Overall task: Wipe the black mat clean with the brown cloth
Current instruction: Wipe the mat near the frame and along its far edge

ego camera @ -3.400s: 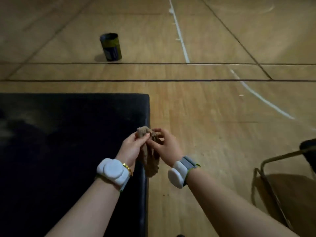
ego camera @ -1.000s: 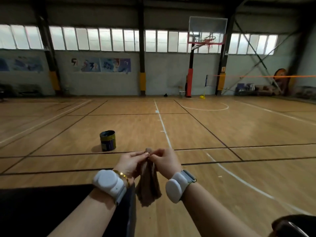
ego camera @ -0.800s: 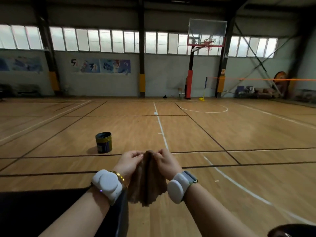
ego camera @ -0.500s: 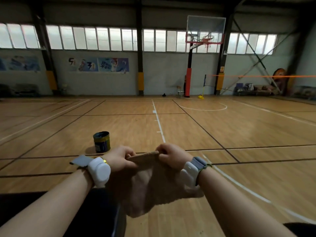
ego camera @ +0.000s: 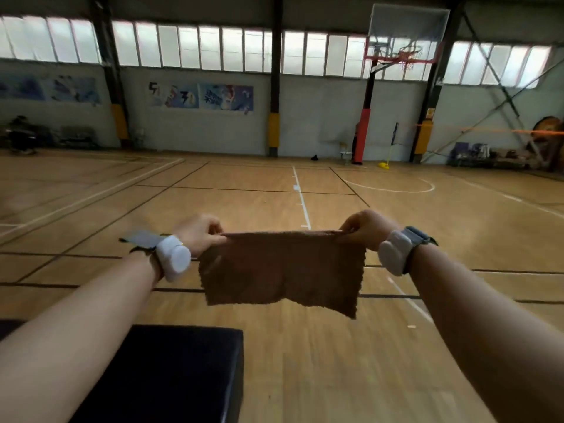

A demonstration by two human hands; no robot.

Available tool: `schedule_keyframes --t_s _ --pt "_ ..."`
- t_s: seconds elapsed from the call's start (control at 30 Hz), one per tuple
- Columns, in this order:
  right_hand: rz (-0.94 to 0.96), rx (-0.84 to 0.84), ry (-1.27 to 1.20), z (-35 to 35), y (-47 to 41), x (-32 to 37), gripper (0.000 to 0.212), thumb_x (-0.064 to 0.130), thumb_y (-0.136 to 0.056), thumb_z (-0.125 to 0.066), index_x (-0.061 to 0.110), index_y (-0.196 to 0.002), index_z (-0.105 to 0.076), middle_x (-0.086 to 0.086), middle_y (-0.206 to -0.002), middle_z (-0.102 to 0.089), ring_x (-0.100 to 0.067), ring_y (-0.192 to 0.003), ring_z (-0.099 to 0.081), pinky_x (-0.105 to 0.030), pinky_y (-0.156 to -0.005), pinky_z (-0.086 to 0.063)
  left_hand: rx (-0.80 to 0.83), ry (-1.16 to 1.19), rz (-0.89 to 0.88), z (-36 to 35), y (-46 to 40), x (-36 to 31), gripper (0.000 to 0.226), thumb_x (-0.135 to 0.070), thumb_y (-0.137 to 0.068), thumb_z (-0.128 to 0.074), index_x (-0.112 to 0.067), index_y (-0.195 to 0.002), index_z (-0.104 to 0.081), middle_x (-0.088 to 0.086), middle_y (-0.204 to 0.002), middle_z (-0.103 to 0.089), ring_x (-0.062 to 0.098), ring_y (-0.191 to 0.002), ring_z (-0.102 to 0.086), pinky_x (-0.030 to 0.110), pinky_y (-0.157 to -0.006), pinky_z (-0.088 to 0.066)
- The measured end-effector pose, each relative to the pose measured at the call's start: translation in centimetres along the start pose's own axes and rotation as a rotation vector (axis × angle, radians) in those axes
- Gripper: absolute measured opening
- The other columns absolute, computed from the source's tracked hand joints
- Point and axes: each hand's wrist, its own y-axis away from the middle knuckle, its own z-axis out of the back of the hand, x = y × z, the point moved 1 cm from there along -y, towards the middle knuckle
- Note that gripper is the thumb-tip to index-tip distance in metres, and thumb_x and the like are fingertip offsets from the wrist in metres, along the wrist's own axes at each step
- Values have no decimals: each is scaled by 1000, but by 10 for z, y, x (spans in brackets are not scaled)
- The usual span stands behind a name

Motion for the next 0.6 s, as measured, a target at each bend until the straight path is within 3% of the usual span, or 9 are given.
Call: schedule_keyframes --t_s 0.07,0.17,0.27,0.37,0.5,0.6 --pt "-26 -18 -9 6 -20 -4 4 20 -87 -67 21 -91 -67 5 -80 -63 -7 -71 -59 -14 -55 -43 -30 15 -8 4 -19 9 9 -21 -84 -69 -13 -82 -69 2 -78 -64 15 -72 -58 24 -64 -45" --pt "-36 -13 -6 7 -47 -14 7 19 -88 -66 25 -89 -63 5 -80 -62 -7 -72 -59 -17 -56 -42 -16 76 -60 -1 -45 18 15 -20 -89 -64 -7 -92 -71 4 -83 -66 17 -77 -59 19 -65 -43" --pt "-62 20 -22 0 -76 -30 4 19 -90 -63 19 -94 -64 4 -82 -62 -8 -75 -58 -17 -57 -40 -66 220 -2 -14 -75 23 15 -25 -94 -56 -14 -93 -66 4 -86 -65 21 -81 -60 31 -76 -46" --pt "-135 5 -246 -5 -105 -50 14 25 -89 -65 11 -92 -65 -3 -83 -64 -10 -73 -58 -17 -56 -43 -224 410 138 -28 -108 30 21 -27 -96 -52 -21 -78 -59 1 -74 -58 18 -70 -51 28 -64 -39" --pt "-219 -39 -569 -16 -162 -82 17 25 -87 -66 8 -91 -64 -10 -88 -66 -15 -76 -62 -24 -66 -50 -321 373 211 -45 -156 34 39 -41 -87 -63 -12 -63 -54 3 -61 -51 18 -60 -44 30 -55 -31" --pt "-212 -54 -864 -23 -199 -98 19 19 -90 -63 4 -101 -62 -12 -92 -67 -18 -80 -65 -24 -65 -54 -375 460 300 -51 -186 43 49 -51 -78 -69 -14 -54 -46 1 -51 -45 17 -49 -40 29 -51 -31"
